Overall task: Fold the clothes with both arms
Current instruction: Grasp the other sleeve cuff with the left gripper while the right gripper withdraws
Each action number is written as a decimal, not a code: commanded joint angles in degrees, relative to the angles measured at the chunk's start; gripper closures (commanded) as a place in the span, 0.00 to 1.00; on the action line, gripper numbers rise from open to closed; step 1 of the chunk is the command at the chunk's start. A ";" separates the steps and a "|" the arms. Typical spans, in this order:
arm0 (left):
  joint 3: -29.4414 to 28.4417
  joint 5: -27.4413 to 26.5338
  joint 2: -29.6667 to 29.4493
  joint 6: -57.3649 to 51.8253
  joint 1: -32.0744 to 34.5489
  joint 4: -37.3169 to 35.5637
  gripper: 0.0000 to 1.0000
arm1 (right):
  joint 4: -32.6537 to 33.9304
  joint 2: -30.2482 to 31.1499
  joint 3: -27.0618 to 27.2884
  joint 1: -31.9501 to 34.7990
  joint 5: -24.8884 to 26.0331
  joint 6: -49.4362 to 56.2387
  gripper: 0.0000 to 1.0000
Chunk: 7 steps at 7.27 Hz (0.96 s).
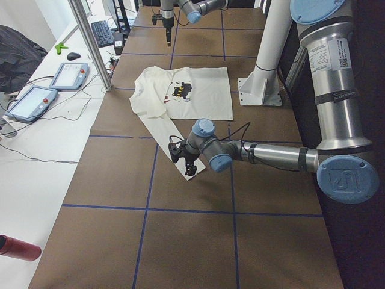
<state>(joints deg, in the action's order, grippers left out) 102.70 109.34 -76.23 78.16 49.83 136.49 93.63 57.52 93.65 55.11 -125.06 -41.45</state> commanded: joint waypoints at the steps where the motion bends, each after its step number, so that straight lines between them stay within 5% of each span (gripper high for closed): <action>1: 0.14 -5.87 0.29 7.95 -8.22 -0.25 0.00 | -0.02 1.46 0.13 1.05 -0.53 2.69 0.00; 7: -3.38 -8.35 0.29 7.89 -9.39 -0.26 0.04 | -0.37 1.54 -0.04 0.96 -0.45 2.61 0.00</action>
<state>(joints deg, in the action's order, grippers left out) 99.61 101.05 -75.90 86.06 40.51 136.23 93.35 59.00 93.70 56.11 -125.52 -38.84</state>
